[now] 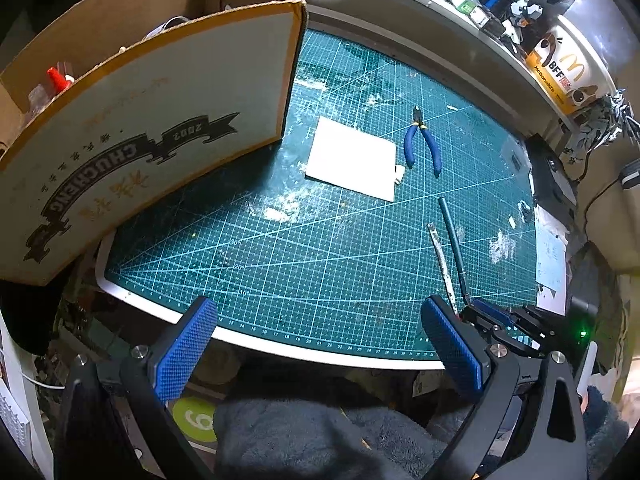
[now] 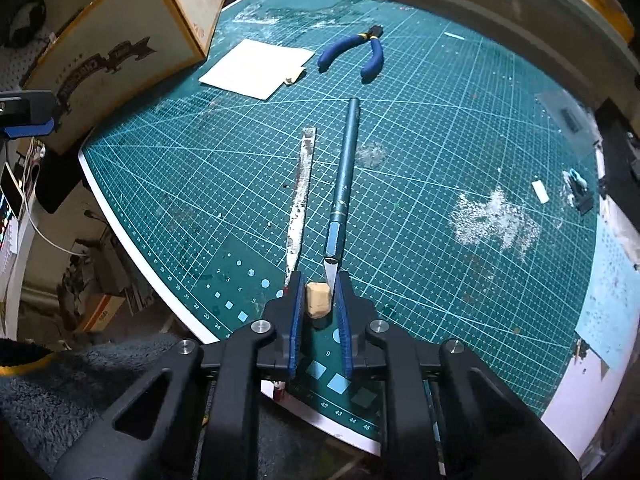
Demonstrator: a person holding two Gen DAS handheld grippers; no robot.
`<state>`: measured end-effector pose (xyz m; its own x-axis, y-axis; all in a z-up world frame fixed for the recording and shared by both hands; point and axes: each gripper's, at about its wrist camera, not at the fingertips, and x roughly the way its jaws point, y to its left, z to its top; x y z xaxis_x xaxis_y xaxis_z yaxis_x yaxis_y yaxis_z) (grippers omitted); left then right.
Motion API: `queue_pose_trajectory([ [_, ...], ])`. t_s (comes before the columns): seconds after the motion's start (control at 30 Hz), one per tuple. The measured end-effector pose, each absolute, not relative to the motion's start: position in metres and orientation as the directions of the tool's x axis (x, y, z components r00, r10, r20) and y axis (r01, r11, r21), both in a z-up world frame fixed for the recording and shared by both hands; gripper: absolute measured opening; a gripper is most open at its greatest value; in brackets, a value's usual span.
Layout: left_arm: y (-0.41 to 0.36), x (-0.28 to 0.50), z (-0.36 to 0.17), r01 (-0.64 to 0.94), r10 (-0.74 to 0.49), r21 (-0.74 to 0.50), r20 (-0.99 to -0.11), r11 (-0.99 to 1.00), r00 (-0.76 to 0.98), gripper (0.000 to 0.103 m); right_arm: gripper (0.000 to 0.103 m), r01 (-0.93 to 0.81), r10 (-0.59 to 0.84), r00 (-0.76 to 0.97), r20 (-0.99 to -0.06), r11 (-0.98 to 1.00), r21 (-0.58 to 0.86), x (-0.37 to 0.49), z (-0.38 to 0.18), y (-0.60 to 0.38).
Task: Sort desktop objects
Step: 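Close right tool on the small beige block while left tool lowers over the blue pliers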
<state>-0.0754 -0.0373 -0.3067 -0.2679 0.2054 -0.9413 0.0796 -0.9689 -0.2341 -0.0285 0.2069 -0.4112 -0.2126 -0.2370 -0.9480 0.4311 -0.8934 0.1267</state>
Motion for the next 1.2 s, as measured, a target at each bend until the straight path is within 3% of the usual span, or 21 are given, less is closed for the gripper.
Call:
queue_pose_trajectory([
  [0.33, -0.006, -0.113, -0.317, -0.004, 0.235, -0.244, -0.932, -0.970, -0.274, 0.103, 0.012, 0.303, -0.355, -0.238, -0.904, -0.911, 0.279, -0.038, -0.394, 0.237],
  [0.7, 0.046, -0.181, -0.341, -0.111, 0.255, -0.231, -0.917, -0.967, -0.308, 0.103, 0.012, 0.294, -0.374, -0.242, -0.895, -0.907, 0.300, -0.030, -0.395, 0.258],
  [0.93, 0.092, -0.230, -0.374, -0.170, 0.204, -0.147, -0.894, -0.974, -0.399, 0.102, 0.012, 0.238, -0.368, -0.256, -0.894, -0.920, 0.310, -0.033, -0.393, 0.279],
  [1.0, 0.102, -0.240, -0.388, -0.169, 0.178, -0.116, -0.890, -0.979, -0.419, 0.096, 0.012, 0.226, -0.361, -0.265, -0.894, -0.925, 0.307, -0.034, -0.391, 0.286],
  [1.03, 0.105, -0.241, -0.392, -0.170, 0.171, -0.106, -0.884, -0.980, -0.434, 0.087, 0.012, 0.218, -0.359, -0.268, -0.894, -0.926, 0.307, -0.035, -0.391, 0.289],
  [1.13, 0.114, -0.243, -0.401, -0.176, 0.153, -0.079, -0.874, -0.981, -0.461, 0.079, 0.012, 0.195, -0.352, -0.274, -0.895, -0.932, 0.307, -0.039, -0.389, 0.300],
  [1.2, 0.120, -0.241, -0.403, -0.183, 0.135, -0.053, -0.870, -0.982, -0.473, 0.054, 0.012, 0.181, -0.351, -0.281, -0.893, -0.933, 0.310, -0.040, -0.389, 0.306],
])
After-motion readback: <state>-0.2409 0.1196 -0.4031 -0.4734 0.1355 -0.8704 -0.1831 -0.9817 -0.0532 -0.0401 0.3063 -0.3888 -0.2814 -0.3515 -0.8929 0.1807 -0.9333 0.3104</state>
